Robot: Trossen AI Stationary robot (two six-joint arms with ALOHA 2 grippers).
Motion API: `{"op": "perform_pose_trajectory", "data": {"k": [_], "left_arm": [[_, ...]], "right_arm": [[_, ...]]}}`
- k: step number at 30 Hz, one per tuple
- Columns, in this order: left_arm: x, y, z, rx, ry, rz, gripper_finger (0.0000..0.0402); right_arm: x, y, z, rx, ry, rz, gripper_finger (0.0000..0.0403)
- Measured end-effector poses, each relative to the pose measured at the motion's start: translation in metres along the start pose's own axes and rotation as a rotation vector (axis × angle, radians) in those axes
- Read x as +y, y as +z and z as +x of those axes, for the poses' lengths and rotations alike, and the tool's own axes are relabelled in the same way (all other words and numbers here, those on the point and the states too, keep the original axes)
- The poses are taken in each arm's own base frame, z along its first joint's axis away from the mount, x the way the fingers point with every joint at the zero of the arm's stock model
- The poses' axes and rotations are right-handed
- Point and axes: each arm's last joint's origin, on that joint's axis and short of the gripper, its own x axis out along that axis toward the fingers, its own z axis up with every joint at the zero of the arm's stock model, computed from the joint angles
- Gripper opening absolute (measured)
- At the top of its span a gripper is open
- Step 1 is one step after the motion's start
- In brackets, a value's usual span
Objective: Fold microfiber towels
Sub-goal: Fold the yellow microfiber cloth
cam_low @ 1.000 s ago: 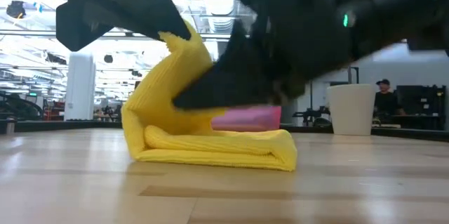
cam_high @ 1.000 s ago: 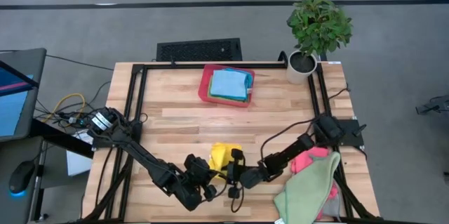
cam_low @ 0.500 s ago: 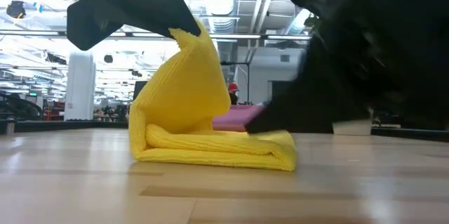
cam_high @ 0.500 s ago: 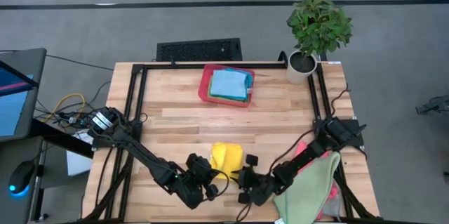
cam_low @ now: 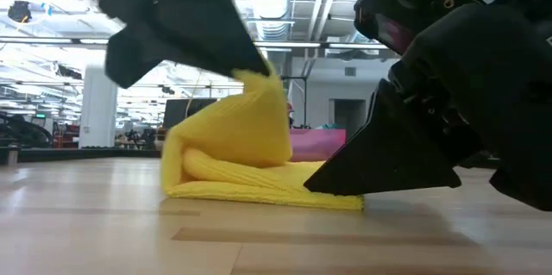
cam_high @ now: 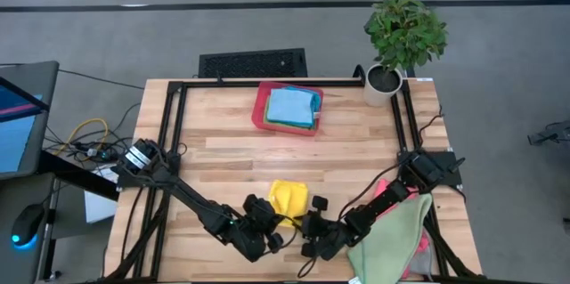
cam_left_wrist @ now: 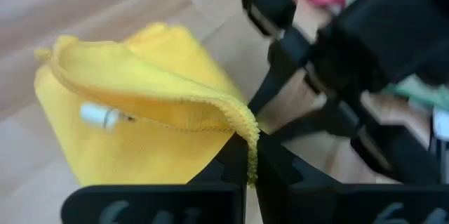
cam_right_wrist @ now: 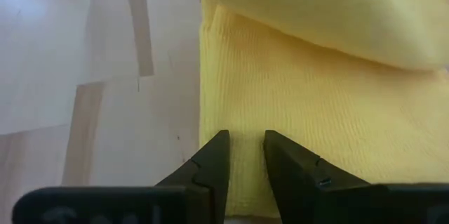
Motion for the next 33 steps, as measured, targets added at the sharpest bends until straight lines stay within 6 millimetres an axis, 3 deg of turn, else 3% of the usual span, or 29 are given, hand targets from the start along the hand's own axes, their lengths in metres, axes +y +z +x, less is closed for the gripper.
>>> {"op": "perform_pose_trajectory", "data": {"k": [6,14,23,33], "left_arm": [[-0.005,0.003,0.015,0.025,-0.086,-0.027,0.0002],[0.002,-0.016,0.041,0.106,-0.085,-0.033,0.0002],[0.000,-0.016,0.043,0.087,-0.107,-0.026,0.0008],[0.002,-0.011,0.047,0.094,-0.107,-0.014,0.0122]], "right_arm": [[0.000,0.001,0.001,0.004,0.010,0.002,0.0118],[-0.001,0.001,0.002,0.006,0.011,0.004,0.0118],[-0.001,0.001,0.002,0.006,0.012,0.002,0.0118],[-0.001,0.001,0.002,0.007,0.013,0.002,0.0118]]}}
